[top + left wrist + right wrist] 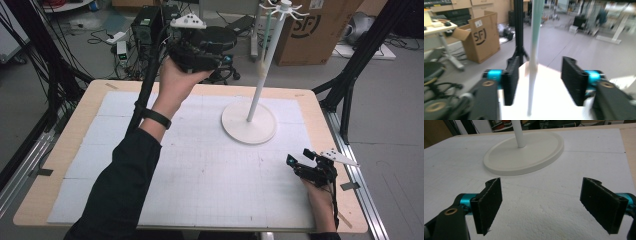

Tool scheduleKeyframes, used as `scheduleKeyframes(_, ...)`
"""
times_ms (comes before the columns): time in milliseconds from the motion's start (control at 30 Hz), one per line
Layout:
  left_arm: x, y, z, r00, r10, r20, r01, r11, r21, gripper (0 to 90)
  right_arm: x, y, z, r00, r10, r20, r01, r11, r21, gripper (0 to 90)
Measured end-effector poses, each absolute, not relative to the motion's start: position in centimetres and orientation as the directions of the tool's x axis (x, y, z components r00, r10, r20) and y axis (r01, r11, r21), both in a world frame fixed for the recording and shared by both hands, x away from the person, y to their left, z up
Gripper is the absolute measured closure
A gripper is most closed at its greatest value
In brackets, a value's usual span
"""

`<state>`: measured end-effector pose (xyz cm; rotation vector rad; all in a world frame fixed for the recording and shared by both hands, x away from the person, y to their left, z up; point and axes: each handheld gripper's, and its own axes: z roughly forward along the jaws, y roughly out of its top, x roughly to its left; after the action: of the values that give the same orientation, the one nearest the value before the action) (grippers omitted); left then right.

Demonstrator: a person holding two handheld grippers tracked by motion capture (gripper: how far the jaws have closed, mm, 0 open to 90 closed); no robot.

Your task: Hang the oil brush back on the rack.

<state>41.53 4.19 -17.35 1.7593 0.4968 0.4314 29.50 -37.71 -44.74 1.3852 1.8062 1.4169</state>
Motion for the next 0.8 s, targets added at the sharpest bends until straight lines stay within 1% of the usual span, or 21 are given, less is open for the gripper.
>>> scheduleKeyframes(33,41.1,4.7,-17.8,0.839,0.542,0.039,0.092,-0.213,0.973,39.5,29.5,-37.7,-44.7,-0.389,0.895,0.219,0.425,-0.037,0.905,17.1)
scheduleKeyframes(133,40.2,7.0,-19.5,0.84,0.541,0.026,0.102,-0.206,0.973,34.9,29.5,-37.7,-44.7,-0.39,0.895,0.217,0.424,-0.034,0.905,17.1)
scheduleKeyframes(300,38.5,11.4,-22.8,0.835,0.549,0.034,0.095,-0.204,0.974,27.8,29.5,-37.7,-44.7,-0.391,0.896,0.208,0.422,-0.027,0.906,17.2)
scheduleKeyframes(567,35.4,18.3,-29.0,0.821,0.57,0.022,0.109,-0.195,0.975,24.8,29.6,-37.7,-44.8,-0.386,0.899,0.208,0.424,-0.027,0.905,17.2)
scheduleKeyframes(667,34.1,20.9,-31.6,0.802,0.596,0.03,0.121,-0.212,0.97,23.4,29.5,-37.6,-44.7,-0.385,0.899,0.209,0.425,-0.029,0.905,17.2)
scheduleKeyframes(800,32.8,23.4,-34.6,0.781,0.625,0.016,0.151,-0.214,0.965,22.5,29.6,-37.7,-44.8,-0.384,0.9,0.206,0.424,-0.026,0.905,17.3)
